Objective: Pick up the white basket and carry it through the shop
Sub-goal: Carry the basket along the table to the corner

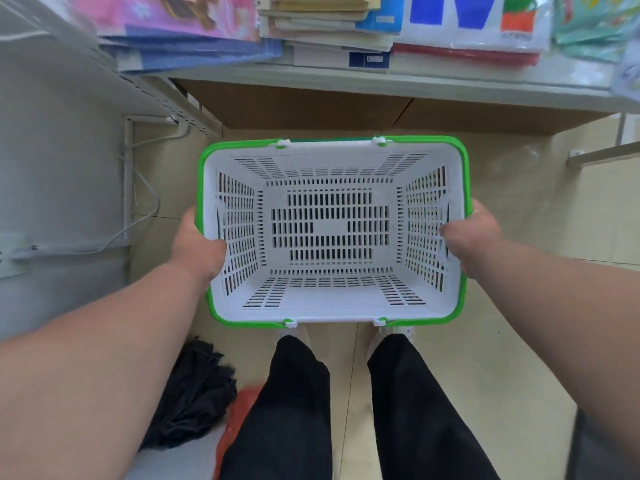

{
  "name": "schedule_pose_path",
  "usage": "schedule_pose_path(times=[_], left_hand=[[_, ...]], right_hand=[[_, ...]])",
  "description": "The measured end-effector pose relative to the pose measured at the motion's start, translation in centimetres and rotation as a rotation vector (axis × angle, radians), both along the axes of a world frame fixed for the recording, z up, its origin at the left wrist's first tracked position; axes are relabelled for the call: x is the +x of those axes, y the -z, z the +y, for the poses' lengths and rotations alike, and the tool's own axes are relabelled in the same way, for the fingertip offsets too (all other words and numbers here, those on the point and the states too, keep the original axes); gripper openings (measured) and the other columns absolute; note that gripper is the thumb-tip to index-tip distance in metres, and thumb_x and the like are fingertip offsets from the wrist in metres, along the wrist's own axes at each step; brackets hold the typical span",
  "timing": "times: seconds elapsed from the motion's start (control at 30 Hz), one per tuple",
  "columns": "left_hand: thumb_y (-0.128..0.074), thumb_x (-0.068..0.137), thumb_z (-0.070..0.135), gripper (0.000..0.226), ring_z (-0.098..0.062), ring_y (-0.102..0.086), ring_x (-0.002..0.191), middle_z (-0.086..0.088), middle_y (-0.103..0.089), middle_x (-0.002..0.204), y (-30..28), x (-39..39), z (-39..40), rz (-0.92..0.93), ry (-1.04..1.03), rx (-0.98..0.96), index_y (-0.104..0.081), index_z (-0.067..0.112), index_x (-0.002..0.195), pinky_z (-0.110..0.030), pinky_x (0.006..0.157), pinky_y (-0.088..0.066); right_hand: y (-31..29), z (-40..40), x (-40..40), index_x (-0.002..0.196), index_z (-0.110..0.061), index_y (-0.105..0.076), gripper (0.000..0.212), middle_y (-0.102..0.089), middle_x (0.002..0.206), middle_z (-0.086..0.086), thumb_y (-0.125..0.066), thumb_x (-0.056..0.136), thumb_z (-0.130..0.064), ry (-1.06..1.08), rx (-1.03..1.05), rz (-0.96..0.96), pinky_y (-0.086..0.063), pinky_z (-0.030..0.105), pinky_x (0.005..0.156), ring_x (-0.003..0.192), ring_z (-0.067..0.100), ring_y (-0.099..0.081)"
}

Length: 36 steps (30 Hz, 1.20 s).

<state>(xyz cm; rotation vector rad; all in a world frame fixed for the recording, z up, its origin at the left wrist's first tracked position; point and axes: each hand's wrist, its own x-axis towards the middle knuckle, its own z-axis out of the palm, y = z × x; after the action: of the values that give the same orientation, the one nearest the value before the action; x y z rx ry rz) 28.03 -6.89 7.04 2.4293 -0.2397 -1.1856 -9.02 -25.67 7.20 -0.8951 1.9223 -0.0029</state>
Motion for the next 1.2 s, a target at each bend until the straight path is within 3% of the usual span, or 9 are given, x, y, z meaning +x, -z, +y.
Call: schedule_pose_path(times=[0.13,0.27,0.4,0.53,0.63,0.77,0.83,0.97,1.2], left_hand=[[-0.064,0.093,-0.012,0.068,-0.030,-0.072,0.099,0.005,-0.069,0.101,-4.9,1.3,1.1,0.026,-0.048,-0.038,-0.051,0.022,0.151,-0.048,0.088,-0.060],[-0.063,0.095,-0.012,0.073,-0.013,-0.065,0.084,0.011,-0.063,0.096,-9.4,2.2,2.4,-0.010,-0.080,-0.056,-0.047,0.022,0.157,-0.032,0.073,-0.054],[-0.067,0.090,-0.011,0.065,-0.032,-0.075,0.099,0.000,-0.073,0.103,-12.5,4.2,4.9,0.012,-0.126,-0.056,-0.056,0.030,0.140,-0.045,0.083,-0.062],[-0.063,0.096,-0.011,0.061,-0.008,-0.060,0.077,0.009,-0.061,0.091,-13.7,4.9,7.2,-0.047,-0.213,-0.045,-0.051,0.018,0.148,-0.027,0.062,-0.047],[-0.063,0.095,-0.012,0.059,-0.016,-0.064,0.082,0.008,-0.062,0.092,-13.1,5.6,9.6,-0.065,-0.266,-0.011,-0.053,0.014,0.147,-0.035,0.076,-0.051],[-0.065,0.092,-0.007,0.058,-0.038,-0.069,0.107,-0.007,-0.069,0.111,-12.7,6.1,13.1,-0.057,-0.366,0.028,-0.054,0.017,0.145,-0.047,0.087,-0.056],[-0.065,0.093,-0.005,0.058,-0.037,-0.068,0.107,-0.011,-0.070,0.118,-12.5,6.1,14.9,-0.064,-0.427,0.032,-0.054,0.017,0.145,-0.049,0.092,-0.057],[-0.064,0.093,-0.009,0.065,-0.034,-0.067,0.104,0.004,-0.068,0.102,-12.0,6.0,18.1,-0.054,-0.554,0.018,-0.055,0.024,0.148,-0.045,0.087,-0.053],[-0.070,0.089,-0.006,0.071,-0.033,-0.072,0.108,0.000,-0.074,0.114,-10.6,7.2,23.7,-0.010,-0.695,-0.023,-0.055,0.031,0.147,-0.054,0.092,-0.060]], right_hand=[[-4.7,0.5,1.8,0.106,-0.032,-0.066,0.042,-0.075,0.101,0.004,-0.058,0.093,0.007,-0.014,-0.032,-0.015,-0.064,0.052,0.082,0.093,0.033,-0.074],[-8.6,1.4,3.5,0.114,-0.026,-0.067,0.040,-0.074,0.099,0.004,-0.059,0.094,0.006,-0.034,-0.057,-0.040,-0.062,0.045,0.077,0.091,0.031,-0.073],[-11.5,2.0,5.9,0.112,-0.029,-0.065,0.039,-0.073,0.096,0.001,-0.060,0.094,0.005,-0.104,-0.062,-0.042,-0.061,0.045,0.078,0.088,0.028,-0.072],[-12.1,2.0,8.8,0.110,-0.029,-0.065,0.038,-0.072,0.094,0.000,-0.060,0.094,0.005,-0.207,-0.071,-0.037,-0.060,0.042,0.076,0.087,0.026,-0.072],[-11.8,1.7,11.1,0.115,-0.026,-0.067,0.037,-0.073,0.094,0.001,-0.059,0.094,0.003,-0.294,-0.069,-0.037,-0.061,0.043,0.076,0.086,0.026,-0.071],[-11.6,1.5,14.4,0.119,-0.023,-0.069,0.037,-0.073,0.095,0.000,-0.059,0.093,0.002,-0.400,-0.063,-0.045,-0.058,0.038,0.074,0.087,0.026,-0.072],[-11.7,1.3,16.3,0.119,-0.023,-0.069,0.036,-0.074,0.096,0.001,-0.060,0.093,0.001,-0.457,-0.055,-0.043,-0.060,0.041,0.075,0.087,0.026,-0.072],[-11.8,1.2,20.7,0.114,-0.025,-0.068,0.033,-0.075,0.099,0.005,-0.060,0.093,-0.001,-0.582,-0.024,-0.041,-0.063,0.054,0.083,0.089,0.030,-0.073],[-12.5,1.4,29.4,0.106,-0.030,-0.072,0.035,-0.078,0.098,0.003,-0.061,0.084,-0.006,-0.864,-0.041,-0.040,-0.064,0.047,0.078,0.088,0.030,-0.075]])
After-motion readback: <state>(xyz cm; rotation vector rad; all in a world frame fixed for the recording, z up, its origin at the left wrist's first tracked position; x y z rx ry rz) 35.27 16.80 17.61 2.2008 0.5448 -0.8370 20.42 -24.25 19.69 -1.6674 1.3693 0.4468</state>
